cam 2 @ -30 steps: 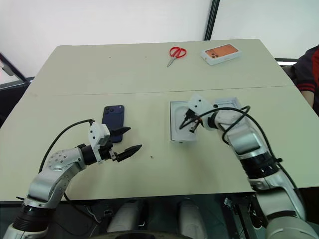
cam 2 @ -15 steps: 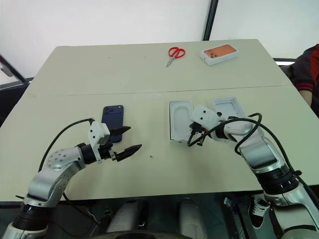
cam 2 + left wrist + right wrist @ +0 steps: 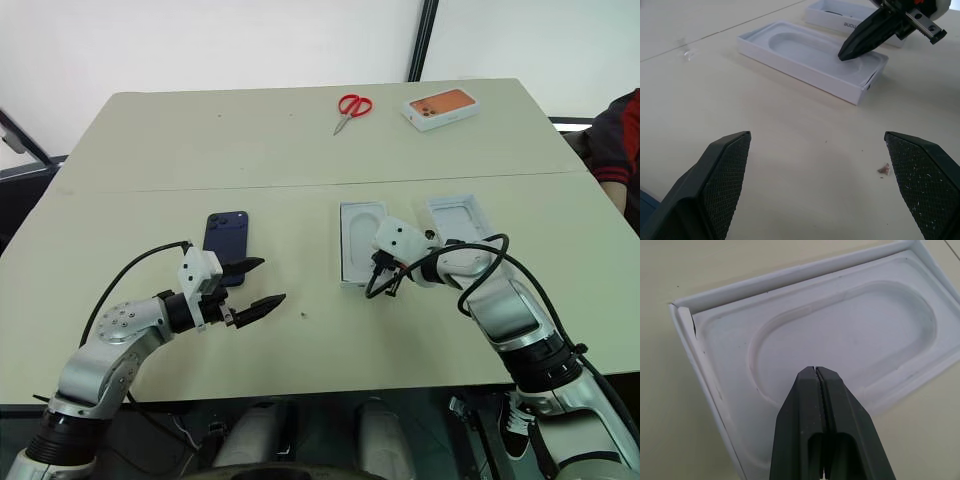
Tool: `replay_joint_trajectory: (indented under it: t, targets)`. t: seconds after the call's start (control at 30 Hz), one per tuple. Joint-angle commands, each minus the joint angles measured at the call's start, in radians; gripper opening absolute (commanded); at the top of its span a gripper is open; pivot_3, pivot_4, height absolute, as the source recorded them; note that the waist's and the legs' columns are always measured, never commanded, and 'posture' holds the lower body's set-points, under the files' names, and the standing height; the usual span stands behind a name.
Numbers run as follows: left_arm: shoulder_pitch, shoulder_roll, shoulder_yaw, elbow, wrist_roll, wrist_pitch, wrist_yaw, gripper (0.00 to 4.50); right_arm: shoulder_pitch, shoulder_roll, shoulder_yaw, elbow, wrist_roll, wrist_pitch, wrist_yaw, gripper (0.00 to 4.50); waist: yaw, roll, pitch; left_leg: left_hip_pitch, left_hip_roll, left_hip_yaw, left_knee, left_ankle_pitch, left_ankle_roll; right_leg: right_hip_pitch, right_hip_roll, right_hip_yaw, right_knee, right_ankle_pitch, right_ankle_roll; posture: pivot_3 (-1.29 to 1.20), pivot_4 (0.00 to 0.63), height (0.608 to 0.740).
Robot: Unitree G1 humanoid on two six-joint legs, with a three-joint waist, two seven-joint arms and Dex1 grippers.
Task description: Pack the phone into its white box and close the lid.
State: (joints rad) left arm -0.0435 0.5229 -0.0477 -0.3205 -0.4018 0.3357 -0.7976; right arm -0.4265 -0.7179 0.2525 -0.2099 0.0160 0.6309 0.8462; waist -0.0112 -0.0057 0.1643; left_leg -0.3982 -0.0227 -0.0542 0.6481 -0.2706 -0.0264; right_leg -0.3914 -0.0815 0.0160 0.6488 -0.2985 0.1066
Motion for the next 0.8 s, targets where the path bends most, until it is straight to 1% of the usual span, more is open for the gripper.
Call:
replay_joint_trajectory:
  t: [0.03, 0.27, 0.47, 0.63, 0.8]
  targets:
    - [-0.003, -0.002, 0.005, -0.029, -0.002, -0.011, 0.003, 4.50, -0.016, 0.027, 0.023, 0.006, -0.002, -0.004, 0.002, 0.03, 0.000, 0.000, 0.000, 0.000, 0.000, 0.000, 0.000, 0.000, 0.000, 0.000, 0.000, 0.000, 0.000, 0.000, 0.000, 0.00, 0.150, 0.740]
    - [-0.012, -0.010, -0.005, -0.022, 0.001, -0.014, 0.001, 4.50, -0.071, 0.099, 0.073, 0.075, -0.008, 0.007, 0.008, 0.03, -0.001, 0.000, 0.000, 0.000, 0.000, 0.000, 0.000, 0.000, 0.000, 0.000, 0.000, 0.000, 0.000, 0.000, 0.000, 0.00, 0.150, 0.740]
    - [-0.007, -0.014, -0.004, -0.023, 0.003, -0.017, 0.003, 4.50, -0.094, 0.128, 0.075, 0.089, 0.003, 0.024, 0.028, 0.03, -0.002, 0.000, 0.000, 0.001, 0.000, 0.000, 0.000, 0.000, 0.000, 0.000, 0.000, 0.000, 0.001, 0.000, 0.000, 0.00, 0.150, 0.740]
    - [-0.002, -0.014, -0.003, -0.029, 0.001, -0.016, 0.007, 4.50, -0.140, 0.126, 0.035, 0.110, -0.004, 0.010, 0.012, 0.03, -0.002, 0.000, 0.000, 0.001, 0.000, 0.000, 0.000, 0.000, 0.000, 0.000, 0.000, 0.000, 0.001, 0.000, 0.000, 0.00, 0.150, 0.740]
    - [0.001, -0.010, -0.002, -0.030, 0.000, -0.014, 0.006, 4.50, -0.213, 0.111, -0.001, 0.178, -0.020, -0.012, -0.019, 0.03, -0.002, 0.000, 0.000, 0.001, 0.000, 0.000, 0.000, 0.000, -0.001, 0.000, 0.000, 0.000, 0.001, 0.000, 0.000, 0.00, 0.150, 0.740]
